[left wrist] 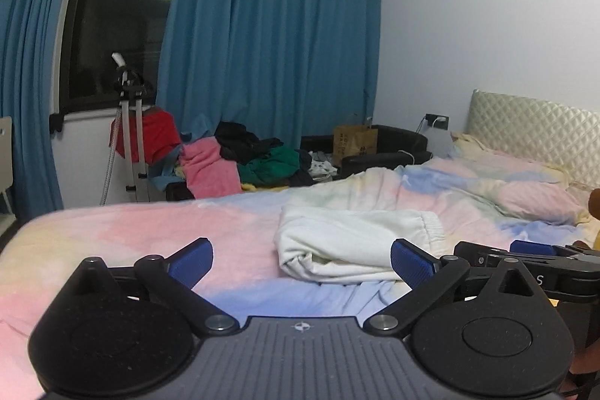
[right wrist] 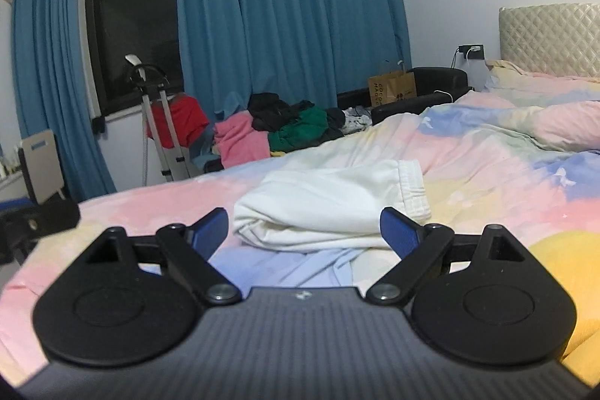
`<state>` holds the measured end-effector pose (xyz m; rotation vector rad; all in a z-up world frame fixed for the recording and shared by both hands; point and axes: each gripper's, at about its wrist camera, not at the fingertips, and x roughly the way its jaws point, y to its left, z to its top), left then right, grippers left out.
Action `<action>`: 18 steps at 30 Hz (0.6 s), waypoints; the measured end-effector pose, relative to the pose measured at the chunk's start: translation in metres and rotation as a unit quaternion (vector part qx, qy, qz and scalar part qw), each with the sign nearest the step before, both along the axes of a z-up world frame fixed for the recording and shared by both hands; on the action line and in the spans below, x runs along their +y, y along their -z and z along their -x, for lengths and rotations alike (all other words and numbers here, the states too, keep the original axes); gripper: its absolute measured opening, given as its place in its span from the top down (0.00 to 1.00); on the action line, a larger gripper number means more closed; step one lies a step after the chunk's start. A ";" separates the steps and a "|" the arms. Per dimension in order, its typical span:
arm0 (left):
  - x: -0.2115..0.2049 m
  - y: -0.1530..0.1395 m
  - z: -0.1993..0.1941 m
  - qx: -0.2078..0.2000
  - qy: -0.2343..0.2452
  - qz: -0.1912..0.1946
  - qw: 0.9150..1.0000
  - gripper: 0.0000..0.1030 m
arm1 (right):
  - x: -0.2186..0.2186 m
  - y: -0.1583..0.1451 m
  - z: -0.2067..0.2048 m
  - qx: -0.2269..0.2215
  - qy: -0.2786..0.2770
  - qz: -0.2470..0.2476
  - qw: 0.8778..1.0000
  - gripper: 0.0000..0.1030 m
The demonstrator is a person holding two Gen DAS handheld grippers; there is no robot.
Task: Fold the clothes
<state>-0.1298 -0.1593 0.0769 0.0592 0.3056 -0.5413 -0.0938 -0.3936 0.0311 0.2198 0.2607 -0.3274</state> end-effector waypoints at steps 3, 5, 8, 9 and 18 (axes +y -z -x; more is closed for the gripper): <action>0.000 0.013 -0.005 0.009 -0.002 -0.001 1.000 0.03 | 0.009 0.009 0.004 -0.007 0.007 0.010 1.000 0.13; 0.001 0.018 -0.006 0.013 0.000 0.001 1.000 0.03 | 0.016 0.015 0.006 -0.015 0.012 0.024 1.000 0.13; -0.001 0.023 -0.006 0.010 0.001 -0.007 1.000 0.03 | 0.022 0.018 0.002 -0.003 0.016 0.043 0.999 0.13; -0.001 0.024 -0.005 0.009 0.001 -0.008 1.000 0.03 | 0.023 0.019 0.000 0.002 0.018 0.044 0.999 0.13; 0.000 0.033 -0.011 0.024 -0.002 -0.005 1.000 0.03 | 0.020 0.023 -0.005 0.018 0.036 0.043 0.998 0.13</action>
